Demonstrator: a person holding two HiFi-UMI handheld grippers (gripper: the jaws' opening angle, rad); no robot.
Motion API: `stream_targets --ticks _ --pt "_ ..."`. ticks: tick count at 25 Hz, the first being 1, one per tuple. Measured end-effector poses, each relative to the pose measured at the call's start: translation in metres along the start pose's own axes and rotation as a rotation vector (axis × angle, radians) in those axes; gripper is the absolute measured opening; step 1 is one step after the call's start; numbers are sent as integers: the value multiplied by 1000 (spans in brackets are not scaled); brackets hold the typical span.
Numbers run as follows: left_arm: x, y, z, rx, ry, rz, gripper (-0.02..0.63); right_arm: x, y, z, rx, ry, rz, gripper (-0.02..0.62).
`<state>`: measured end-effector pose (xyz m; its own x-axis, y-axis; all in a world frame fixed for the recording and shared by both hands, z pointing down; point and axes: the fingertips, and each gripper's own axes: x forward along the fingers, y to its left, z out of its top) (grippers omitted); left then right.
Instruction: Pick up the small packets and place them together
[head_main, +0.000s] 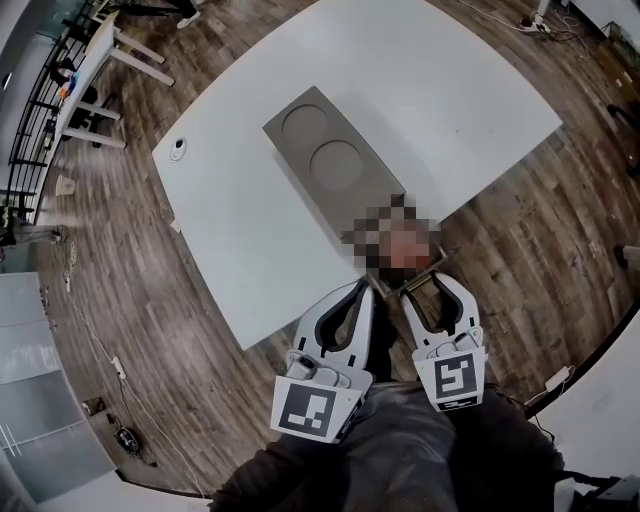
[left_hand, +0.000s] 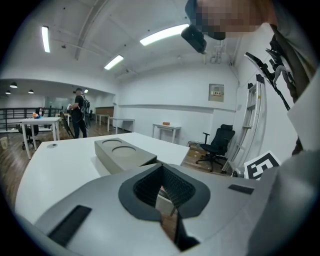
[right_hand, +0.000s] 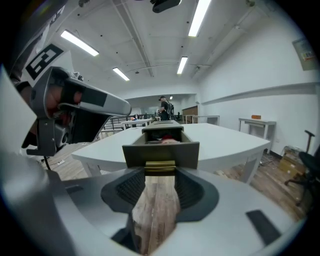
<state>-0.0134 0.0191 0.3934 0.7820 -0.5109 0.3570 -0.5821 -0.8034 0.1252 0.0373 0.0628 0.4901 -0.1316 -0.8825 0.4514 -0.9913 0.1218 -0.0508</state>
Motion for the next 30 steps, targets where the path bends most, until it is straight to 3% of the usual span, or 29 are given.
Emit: stream_targets --ticks 7,17,20,23,27,30 --pt "6 -28 -1 13 11 -21 3 -24 -1 -17 -8 1 23 189" --pt "21 -22 6 17 -1 9 3 -25 -1 -21 -17 -36 113 190" --pt "24 -18 5 10 2 18 3 -31 -3 -24 35 -25 172 227" --pt "28 -15 9 11 -4 24 3 -44 -16 -19 72 -43 168 227" --pt "25 -14 18 -7 -16 39 3 -57 -32 -4 7 -34 165 227" --pt "15 -15 37 -16 -48 59 3 -58 -30 19 -105 -20 210 227"
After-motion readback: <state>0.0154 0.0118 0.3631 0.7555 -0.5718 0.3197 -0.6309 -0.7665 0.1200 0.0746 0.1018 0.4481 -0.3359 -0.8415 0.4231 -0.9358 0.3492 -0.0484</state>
